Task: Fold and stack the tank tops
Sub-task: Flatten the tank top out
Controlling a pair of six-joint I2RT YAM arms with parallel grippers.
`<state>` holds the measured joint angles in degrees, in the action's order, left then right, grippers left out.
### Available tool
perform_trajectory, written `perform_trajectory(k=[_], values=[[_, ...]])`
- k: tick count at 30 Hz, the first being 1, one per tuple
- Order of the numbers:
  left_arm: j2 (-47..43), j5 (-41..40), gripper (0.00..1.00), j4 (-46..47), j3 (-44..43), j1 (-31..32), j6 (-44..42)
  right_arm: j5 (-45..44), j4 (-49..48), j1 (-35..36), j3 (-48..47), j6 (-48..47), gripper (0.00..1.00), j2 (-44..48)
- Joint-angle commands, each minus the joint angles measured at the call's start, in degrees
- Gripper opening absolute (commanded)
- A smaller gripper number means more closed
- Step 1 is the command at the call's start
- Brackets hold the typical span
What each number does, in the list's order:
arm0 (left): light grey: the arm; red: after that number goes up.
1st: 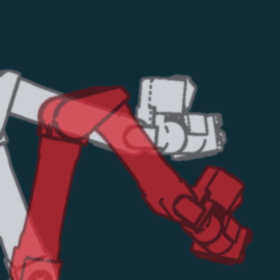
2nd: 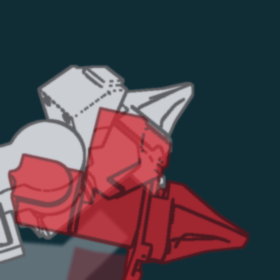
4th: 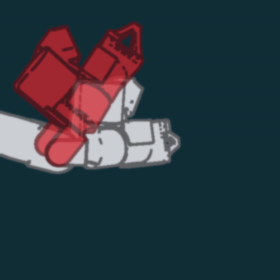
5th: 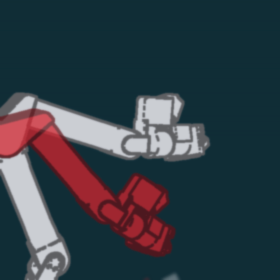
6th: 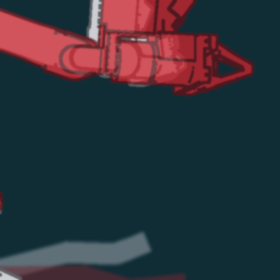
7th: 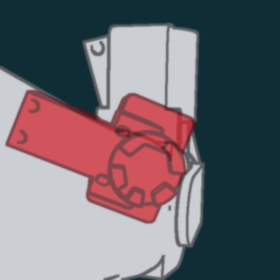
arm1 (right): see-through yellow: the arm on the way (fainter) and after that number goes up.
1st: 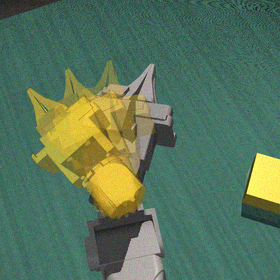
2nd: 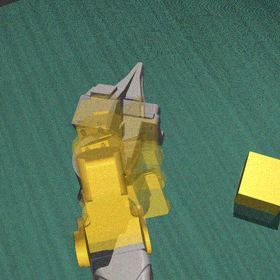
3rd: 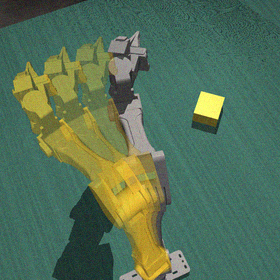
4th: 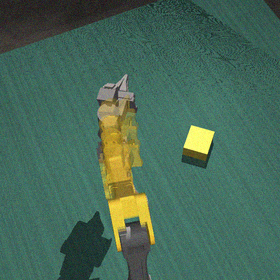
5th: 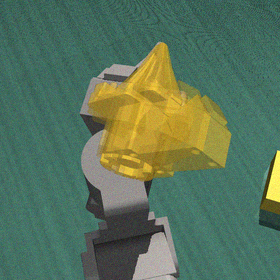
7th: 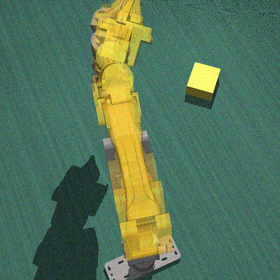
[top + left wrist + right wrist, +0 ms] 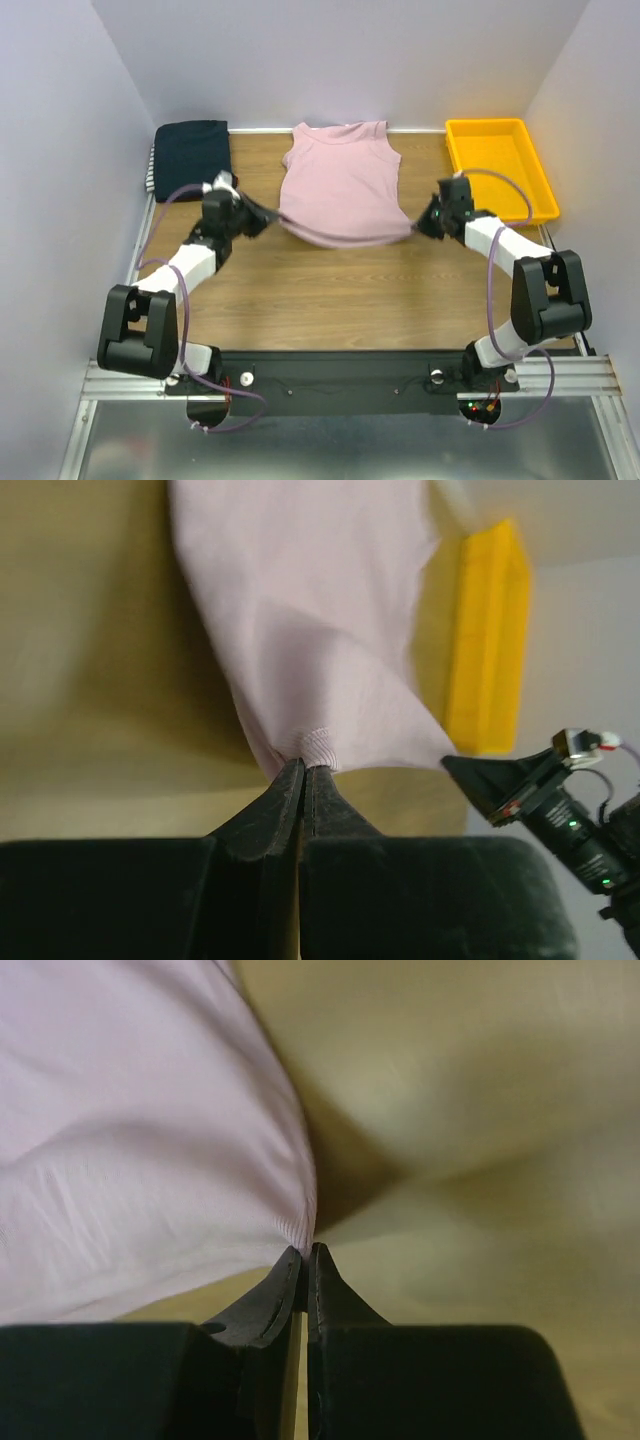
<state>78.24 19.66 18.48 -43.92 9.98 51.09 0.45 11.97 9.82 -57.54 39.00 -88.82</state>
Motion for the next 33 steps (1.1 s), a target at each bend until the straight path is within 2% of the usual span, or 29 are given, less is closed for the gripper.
perform_trajectory(k=[1, 4, 11, 18, 20, 21, 22, 23, 24, 25, 26, 27, 29, 33], values=[[-6.33, -2.17, 0.00, 2.53, 9.45, 2.59, 1.56, 4.46, -2.91, -0.16, 10.14, 2.65, 0.00, 6.37], [-9.32, -1.91, 0.00, 2.44, 18.84, 3.90, 2.61, 6.75, -3.79, -0.16, 18.49, 3.36, 0.00, 9.44], [-18.10, -4.19, 0.00, -4.75, 27.39, 6.37, 5.07, 6.06, -3.53, -0.24, 30.90, 5.12, 0.00, 17.88], [-24.18, -8.76, 0.00, -17.51, 25.47, 6.37, 1.04, 4.48, 2.43, -2.08, 33.37, 3.98, 0.01, 23.07], [-24.45, -8.85, 0.02, -18.39, 25.11, 6.37, -0.98, 4.03, 3.76, -2.88, 33.11, 3.36, 0.07, 24.64], [-24.27, -8.41, 0.04, -19.96, 25.20, 6.37, -1.43, 4.12, 4.98, -3.23, 32.58, 3.27, 0.16, 25.09], [-24.36, -7.89, 0.10, -20.24, 25.46, 6.37, -1.78, 4.12, 5.78, -3.41, 32.23, 3.36, 0.24, 25.62], [-24.27, -7.53, 0.22, -20.59, 25.73, 6.37, -2.22, 4.30, 6.40, -3.67, 31.96, 3.53, 0.30, 26.67], [-24.53, -7.01, 0.28, -20.59, 25.99, 6.37, -2.57, 4.82, 7.19, -3.76, 31.79, 3.80, 0.38, 27.37], [-25.14, -5.96, 0.36, -21.02, 26.51, 6.28, -2.75, 4.91, 7.80, -3.76, 31.26, 4.15, 0.42, 27.99], [-25.67, -5.69, 0.40, -21.55, 26.61, 6.37, -2.84, 4.74, 8.59, -3.76, 30.91, 4.15, 0.46, 28.60], [-26.46, -5.42, 0.43, -21.99, 26.61, 6.63, -2.66, 4.56, 9.99, -3.76, 30.47, 4.15, 0.55, 30.09], [-29.00, -4.02, 0.50, -22.95, 26.35, 6.98, -2.05, 4.21, 11.58, -3.76, 29.86, 4.24, 0.60, 31.59], [-32.09, -4.97, 0.52, -28.75, 21.26, 7.25, -3.71, 4.91, 13.61, -3.76, 28.63, 3.36, 0.61, 34.41]])
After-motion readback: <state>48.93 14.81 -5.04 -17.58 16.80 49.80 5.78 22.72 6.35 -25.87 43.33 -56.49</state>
